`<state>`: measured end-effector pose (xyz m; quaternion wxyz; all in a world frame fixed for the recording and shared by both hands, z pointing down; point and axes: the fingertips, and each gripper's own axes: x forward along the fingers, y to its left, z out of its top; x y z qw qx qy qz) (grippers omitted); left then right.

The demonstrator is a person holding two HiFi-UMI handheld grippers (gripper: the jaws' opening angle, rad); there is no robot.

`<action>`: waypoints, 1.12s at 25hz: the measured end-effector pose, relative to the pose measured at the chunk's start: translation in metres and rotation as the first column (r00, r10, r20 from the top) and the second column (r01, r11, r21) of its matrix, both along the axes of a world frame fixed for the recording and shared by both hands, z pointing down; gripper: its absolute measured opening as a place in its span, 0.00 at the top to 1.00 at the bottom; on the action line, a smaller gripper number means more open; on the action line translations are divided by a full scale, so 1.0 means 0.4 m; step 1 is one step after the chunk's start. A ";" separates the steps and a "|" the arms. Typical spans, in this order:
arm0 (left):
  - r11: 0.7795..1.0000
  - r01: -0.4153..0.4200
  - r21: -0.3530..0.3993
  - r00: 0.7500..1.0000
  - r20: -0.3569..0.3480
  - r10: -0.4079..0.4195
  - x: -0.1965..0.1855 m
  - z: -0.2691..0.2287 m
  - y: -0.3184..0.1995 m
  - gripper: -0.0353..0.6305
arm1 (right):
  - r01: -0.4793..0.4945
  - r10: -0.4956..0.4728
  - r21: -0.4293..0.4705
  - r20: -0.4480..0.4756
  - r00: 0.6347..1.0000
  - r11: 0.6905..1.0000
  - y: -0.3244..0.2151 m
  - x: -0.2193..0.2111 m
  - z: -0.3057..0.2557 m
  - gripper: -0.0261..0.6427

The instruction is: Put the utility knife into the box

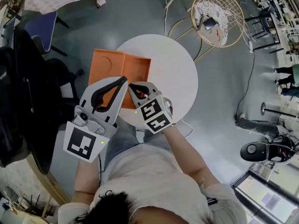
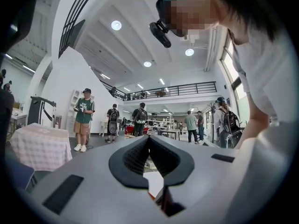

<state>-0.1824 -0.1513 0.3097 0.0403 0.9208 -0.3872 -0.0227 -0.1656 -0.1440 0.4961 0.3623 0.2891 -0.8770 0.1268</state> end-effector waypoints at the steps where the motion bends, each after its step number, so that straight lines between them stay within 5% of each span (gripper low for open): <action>1: 1.000 0.006 0.002 1.000 0.002 -0.006 0.007 -0.005 0.004 0.93 | 0.002 -0.002 0.010 0.043 0.999 1.000 0.001 -0.002 -0.026 0.95; 14: 0.994 0.098 0.053 0.995 0.020 -0.099 0.143 -0.080 0.049 0.93 | 0.068 -0.149 0.224 0.368 0.918 0.972 0.023 0.097 -0.380 0.95; 28: 0.973 0.204 0.112 0.978 0.028 -0.208 0.290 -0.136 0.141 0.93 | 0.105 -0.289 0.355 0.517 0.806 0.929 0.103 0.274 -0.581 0.95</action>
